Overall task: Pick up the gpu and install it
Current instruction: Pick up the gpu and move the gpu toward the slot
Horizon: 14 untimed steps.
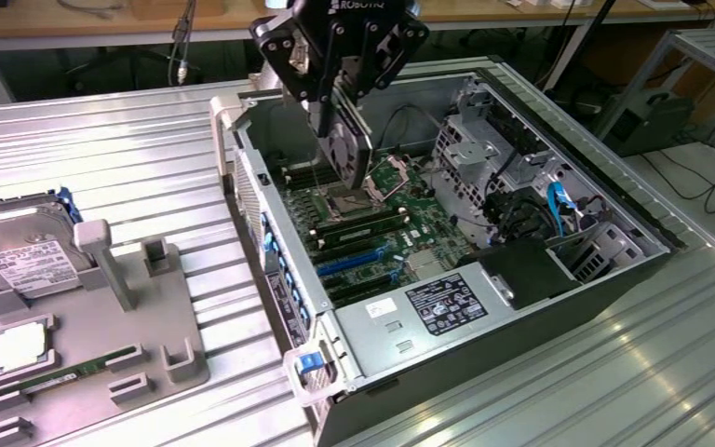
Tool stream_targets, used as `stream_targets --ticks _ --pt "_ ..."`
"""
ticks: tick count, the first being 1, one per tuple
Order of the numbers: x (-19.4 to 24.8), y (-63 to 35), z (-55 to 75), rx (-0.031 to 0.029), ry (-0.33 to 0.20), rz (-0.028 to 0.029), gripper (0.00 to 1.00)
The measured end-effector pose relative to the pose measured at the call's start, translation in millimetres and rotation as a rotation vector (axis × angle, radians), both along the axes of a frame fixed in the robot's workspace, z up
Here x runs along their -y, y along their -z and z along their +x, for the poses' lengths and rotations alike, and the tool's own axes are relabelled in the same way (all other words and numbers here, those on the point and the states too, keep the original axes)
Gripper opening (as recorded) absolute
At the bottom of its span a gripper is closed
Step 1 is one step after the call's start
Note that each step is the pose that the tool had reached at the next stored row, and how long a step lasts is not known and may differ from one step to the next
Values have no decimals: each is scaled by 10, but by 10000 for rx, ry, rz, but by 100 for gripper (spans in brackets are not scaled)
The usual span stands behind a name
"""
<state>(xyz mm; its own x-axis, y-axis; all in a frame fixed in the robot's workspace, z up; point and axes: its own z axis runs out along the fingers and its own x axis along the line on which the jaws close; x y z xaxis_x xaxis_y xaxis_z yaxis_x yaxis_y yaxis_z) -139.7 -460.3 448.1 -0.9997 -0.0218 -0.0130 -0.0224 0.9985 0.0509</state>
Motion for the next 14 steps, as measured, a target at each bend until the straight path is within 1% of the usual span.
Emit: stream_targets --ticks 14 --pt "0 1 245 -1 -1 0 28"
